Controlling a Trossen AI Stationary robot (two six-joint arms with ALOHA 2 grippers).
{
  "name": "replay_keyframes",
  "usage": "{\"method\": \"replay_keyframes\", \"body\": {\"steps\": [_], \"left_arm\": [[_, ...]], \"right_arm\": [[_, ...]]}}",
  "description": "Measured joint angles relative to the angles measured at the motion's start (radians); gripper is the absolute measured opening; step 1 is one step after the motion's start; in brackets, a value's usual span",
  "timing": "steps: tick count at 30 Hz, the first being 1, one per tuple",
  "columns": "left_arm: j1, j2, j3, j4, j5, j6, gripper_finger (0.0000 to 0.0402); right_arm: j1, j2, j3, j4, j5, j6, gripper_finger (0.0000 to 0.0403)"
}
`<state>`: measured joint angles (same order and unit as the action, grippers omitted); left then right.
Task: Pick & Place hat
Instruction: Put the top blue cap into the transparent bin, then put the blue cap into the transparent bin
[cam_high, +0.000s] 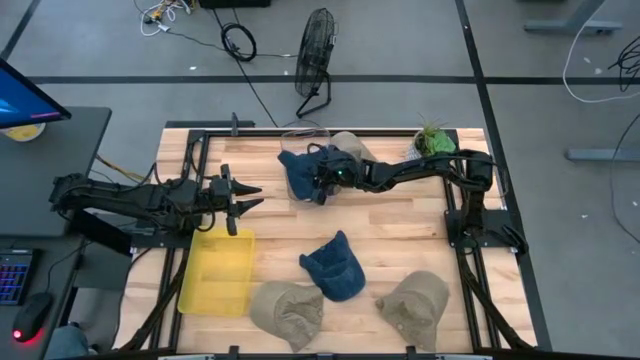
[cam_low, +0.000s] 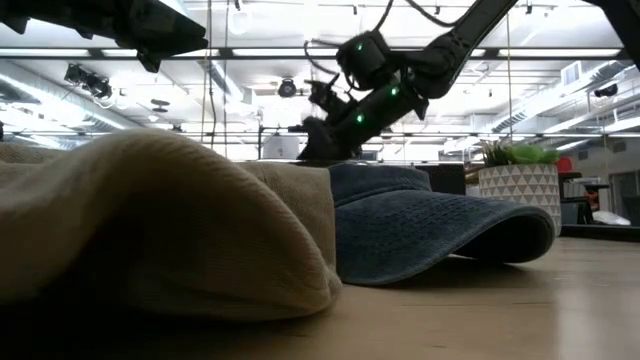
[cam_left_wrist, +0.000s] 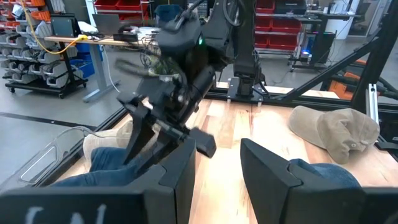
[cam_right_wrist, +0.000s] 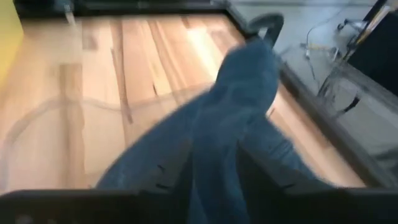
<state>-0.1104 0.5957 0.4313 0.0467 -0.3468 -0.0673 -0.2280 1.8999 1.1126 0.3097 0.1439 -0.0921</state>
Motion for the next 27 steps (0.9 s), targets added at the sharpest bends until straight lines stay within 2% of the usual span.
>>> {"method": "replay_keyframes", "body": {"steps": [3, 8, 14, 19, 24, 27], "left_arm": [[0.0, 0.0, 0.0, -0.002, 0.0, 0.0, 0.0131], [0.0, 0.0, 0.0, -0.025, 0.0, -0.028, 0.0131], [0.0, 0.0, 0.0, -0.03, 0.0, -0.041, 0.0131], [0.0, 0.002, 0.0, -0.003, 0.037, -0.103, 0.0131], [-0.005, 0.054, 0.006, 0.117, 0.184, -0.127, 0.0131], [-0.023, 0.119, 0.048, 0.115, 0.202, -0.126, 0.0131]], "right_arm": [[0.02, -0.059, 0.0, -0.046, 0.001, -0.033, 0.0158], [0.1, -0.214, 0.001, -0.252, -0.009, -0.093, 0.0179], [0.258, -0.364, 0.001, -0.513, -0.143, -0.075, 0.0183], [0.39, -0.372, 0.001, -0.585, -0.266, -0.07, 0.0183], [0.478, -0.342, 0.001, -0.573, -0.266, -0.058, 0.0183], [0.497, -0.33, 0.001, -0.565, -0.265, -0.002, 0.0183]]}}
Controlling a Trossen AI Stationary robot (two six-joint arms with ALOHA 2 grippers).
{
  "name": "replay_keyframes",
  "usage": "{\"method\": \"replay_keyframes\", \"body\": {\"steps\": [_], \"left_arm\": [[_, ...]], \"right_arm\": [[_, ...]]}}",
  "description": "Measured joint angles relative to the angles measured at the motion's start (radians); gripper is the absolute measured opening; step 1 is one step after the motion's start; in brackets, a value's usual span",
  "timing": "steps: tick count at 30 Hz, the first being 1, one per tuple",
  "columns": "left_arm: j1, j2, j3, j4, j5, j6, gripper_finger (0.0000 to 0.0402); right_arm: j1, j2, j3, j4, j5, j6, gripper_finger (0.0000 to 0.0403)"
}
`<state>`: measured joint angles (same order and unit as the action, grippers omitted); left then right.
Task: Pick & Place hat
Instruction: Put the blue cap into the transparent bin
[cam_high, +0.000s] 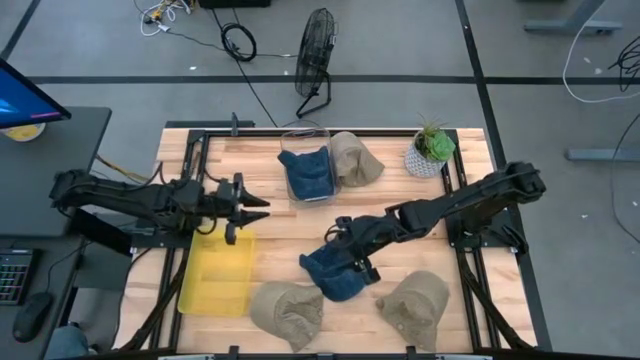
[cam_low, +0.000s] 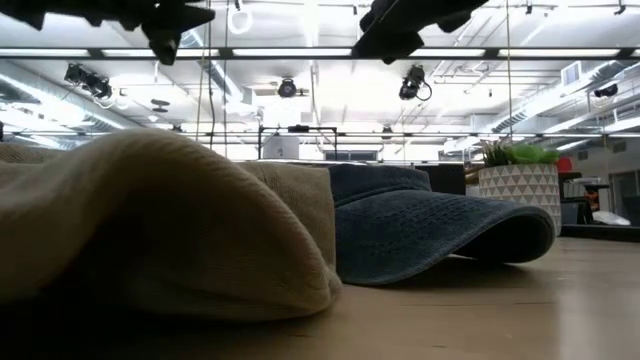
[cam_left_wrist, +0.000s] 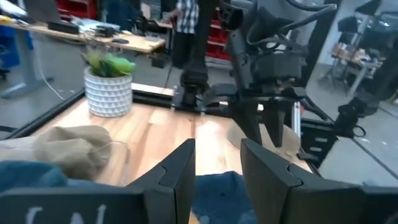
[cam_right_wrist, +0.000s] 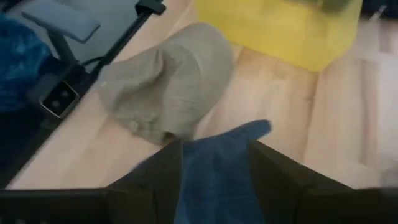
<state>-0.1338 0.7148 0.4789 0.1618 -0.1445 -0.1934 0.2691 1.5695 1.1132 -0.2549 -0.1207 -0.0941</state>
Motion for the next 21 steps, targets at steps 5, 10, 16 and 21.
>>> {"method": "replay_keyframes", "body": {"steps": [5, 10, 16, 21], "left_arm": [[-0.039, 0.148, 0.084, -0.008, 0.001, 0.005, 0.0131], [-0.084, 0.293, 0.152, -0.042, 0.001, -0.005, 0.0131], [-0.112, 0.361, 0.21, -0.039, 0.002, -0.004, 0.0131], [-0.112, 0.357, 0.214, -0.041, 0.001, -0.003, 0.0131]], "right_arm": [[0.008, 0.031, 0.0, -0.013, 0.056, 0.091, 0.0183], [0.008, 0.079, 0.0, -0.032, 0.055, 0.106, 0.0183], [0.008, 0.176, 0.0, -0.059, -0.008, 0.122, 0.0183], [0.002, 0.246, -0.001, -0.043, -0.021, 0.127, 0.0183]]}}
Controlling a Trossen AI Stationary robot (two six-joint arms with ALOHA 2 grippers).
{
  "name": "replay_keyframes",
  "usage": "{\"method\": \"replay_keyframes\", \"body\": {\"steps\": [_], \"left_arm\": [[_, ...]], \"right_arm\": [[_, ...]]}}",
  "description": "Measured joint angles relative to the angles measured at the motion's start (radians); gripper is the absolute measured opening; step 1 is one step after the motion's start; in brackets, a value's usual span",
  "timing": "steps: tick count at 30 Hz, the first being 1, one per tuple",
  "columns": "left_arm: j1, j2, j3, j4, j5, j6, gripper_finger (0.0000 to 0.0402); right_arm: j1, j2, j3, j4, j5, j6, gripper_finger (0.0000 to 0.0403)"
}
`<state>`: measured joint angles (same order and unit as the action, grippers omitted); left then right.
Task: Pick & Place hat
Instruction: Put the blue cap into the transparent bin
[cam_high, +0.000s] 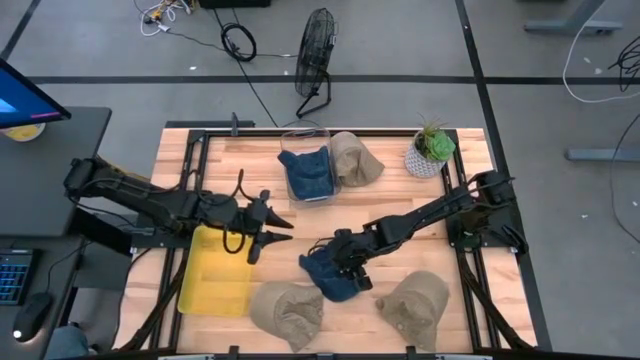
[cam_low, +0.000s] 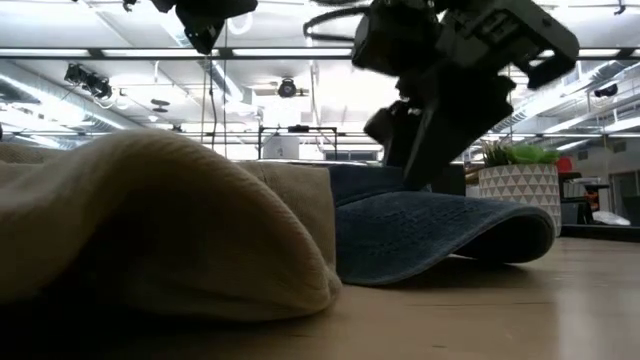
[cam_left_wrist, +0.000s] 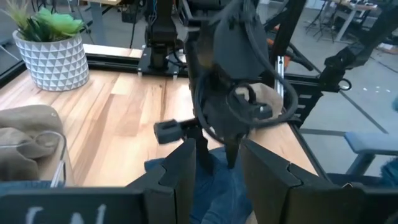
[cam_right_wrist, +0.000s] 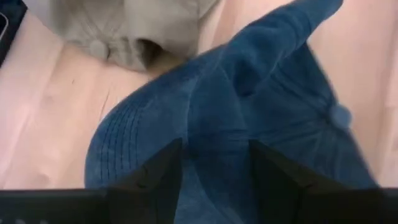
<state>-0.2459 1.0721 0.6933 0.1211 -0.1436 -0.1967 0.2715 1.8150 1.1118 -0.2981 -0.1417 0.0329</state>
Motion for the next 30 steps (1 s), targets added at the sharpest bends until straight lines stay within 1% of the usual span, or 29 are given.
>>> {"method": "replay_keyframes", "body": {"steps": [3, 6, 8, 12, 13, 17, 20, 22, 25, 28, 30], "left_arm": [[0.0, 0.0, 0.0, -0.002, 0.0, 0.0, 0.0131], [0.0, 0.0, 0.0, -0.008, 0.0, 0.0, 0.0131], [0.0, 0.0, 0.0, -0.008, 0.0, 0.0, 0.0131], [0.0, 0.0, 0.0, -0.008, 0.0, 0.001, 0.0131], [0.0, 0.0, 0.0, -0.008, 0.0, 0.001, 0.0131], [0.0, 0.0, 0.0, -0.008, 0.0, 0.002, 0.0131], [0.0, 0.0, 0.0, -0.008, 0.0, 0.001, 0.0131], [0.0, 0.0, 0.0, -0.008, 0.0, 0.001, 0.0131], [0.0, 0.0, 0.0, -0.008, 0.0, 0.001, 0.0131], [0.0, 0.0, 0.0, -0.007, 0.0, 0.003, 0.0131], [0.0, 0.0, 0.0, -0.008, -0.003, 0.014, 0.0131]], "right_arm": [[-0.007, 0.001, 0.0, 0.011, -0.016, -0.033, 0.0176], [-0.014, 0.001, 0.0, 0.003, -0.017, -0.085, 0.015], [-0.022, 0.001, 0.001, -0.011, -0.032, -0.114, 0.0117], [-0.041, -0.005, 0.002, -0.051, -0.043, -0.128, 0.0025], [-0.045, -0.014, 0.002, -0.068, -0.043, -0.135, 0.0015], [-0.056, -0.076, 0.0, -0.108, -0.003, -0.131, 0.0024], [-0.075, -0.168, 0.0, -0.138, 0.08, -0.172, 0.0017], [-0.092, -0.226, 0.0, -0.162, 0.176, -0.213, 0.0008], [-0.127, -0.308, 0.0, -0.153, 0.34, -0.289, 0.0008], [-0.173, -0.361, 0.0, -0.066, 0.505, -0.402, 0.0012], [-0.214, -0.373, 0.0, 0.033, 0.543, -0.489, 0.0011]]}}
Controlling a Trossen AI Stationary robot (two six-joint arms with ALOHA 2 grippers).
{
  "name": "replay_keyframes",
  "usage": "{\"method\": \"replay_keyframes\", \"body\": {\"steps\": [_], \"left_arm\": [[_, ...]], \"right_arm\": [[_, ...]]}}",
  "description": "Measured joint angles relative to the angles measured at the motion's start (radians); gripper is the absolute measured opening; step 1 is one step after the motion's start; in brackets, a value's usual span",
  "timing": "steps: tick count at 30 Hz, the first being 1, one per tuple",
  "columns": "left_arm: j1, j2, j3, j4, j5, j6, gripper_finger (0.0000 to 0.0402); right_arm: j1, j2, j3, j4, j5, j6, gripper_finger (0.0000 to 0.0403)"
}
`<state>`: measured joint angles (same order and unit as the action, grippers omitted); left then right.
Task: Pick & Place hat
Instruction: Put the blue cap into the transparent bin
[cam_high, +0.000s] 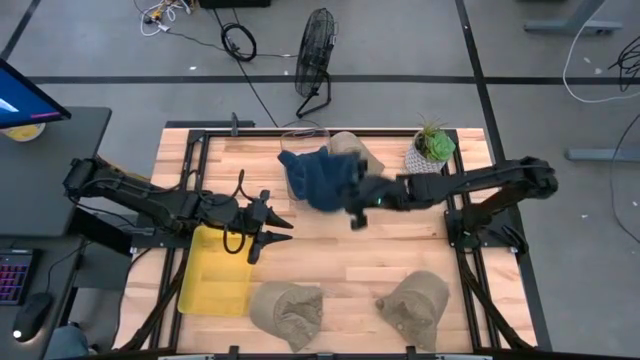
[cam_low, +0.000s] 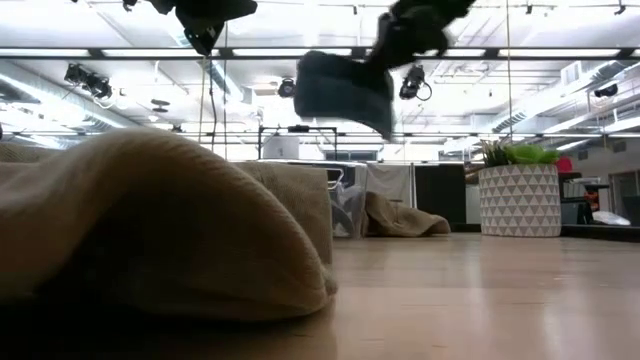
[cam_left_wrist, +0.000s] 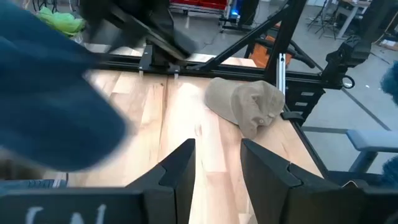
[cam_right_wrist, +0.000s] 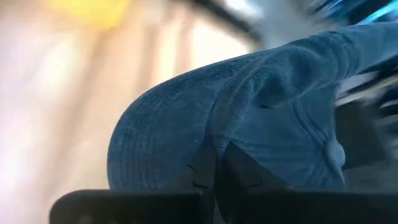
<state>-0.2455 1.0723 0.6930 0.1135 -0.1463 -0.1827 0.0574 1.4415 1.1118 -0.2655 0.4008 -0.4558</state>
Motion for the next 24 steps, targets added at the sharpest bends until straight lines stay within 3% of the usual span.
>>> {"method": "replay_keyframes", "body": {"steps": [2, 5, 9, 12, 18, 24], "left_arm": [[0.0, 0.0, 0.0, 0.001, -0.013, 0.016, 0.0131], [0.0, 0.0, 0.0, 0.001, -0.034, 0.037, 0.0131], [0.0, 0.0, 0.0, 0.001, -0.037, 0.037, 0.0131], [0.0, 0.0, 0.0, 0.001, -0.037, 0.037, 0.0131], [0.0, 0.0, 0.0, 0.001, -0.037, 0.037, 0.0131], [0.0, 0.0, 0.0, -0.014, -0.044, 0.037, 0.0131]], "right_arm": [[-0.048, -0.002, 0.0, 0.102, -0.02, -0.101, 0.0009], [-0.123, 0.017, 0.002, 0.233, -0.132, -0.194, 0.0008], [-0.222, 0.08, 0.002, 0.311, -0.332, -0.198, 0.0007], [-0.277, 0.156, 0.002, 0.357, -0.411, -0.144, 0.0007], [-0.323, 0.303, 0.001, 0.335, -0.444, -0.13, 0.0007], [-0.337, 0.367, 0.002, 0.281, -0.45, -0.128, 0.0009]]}}
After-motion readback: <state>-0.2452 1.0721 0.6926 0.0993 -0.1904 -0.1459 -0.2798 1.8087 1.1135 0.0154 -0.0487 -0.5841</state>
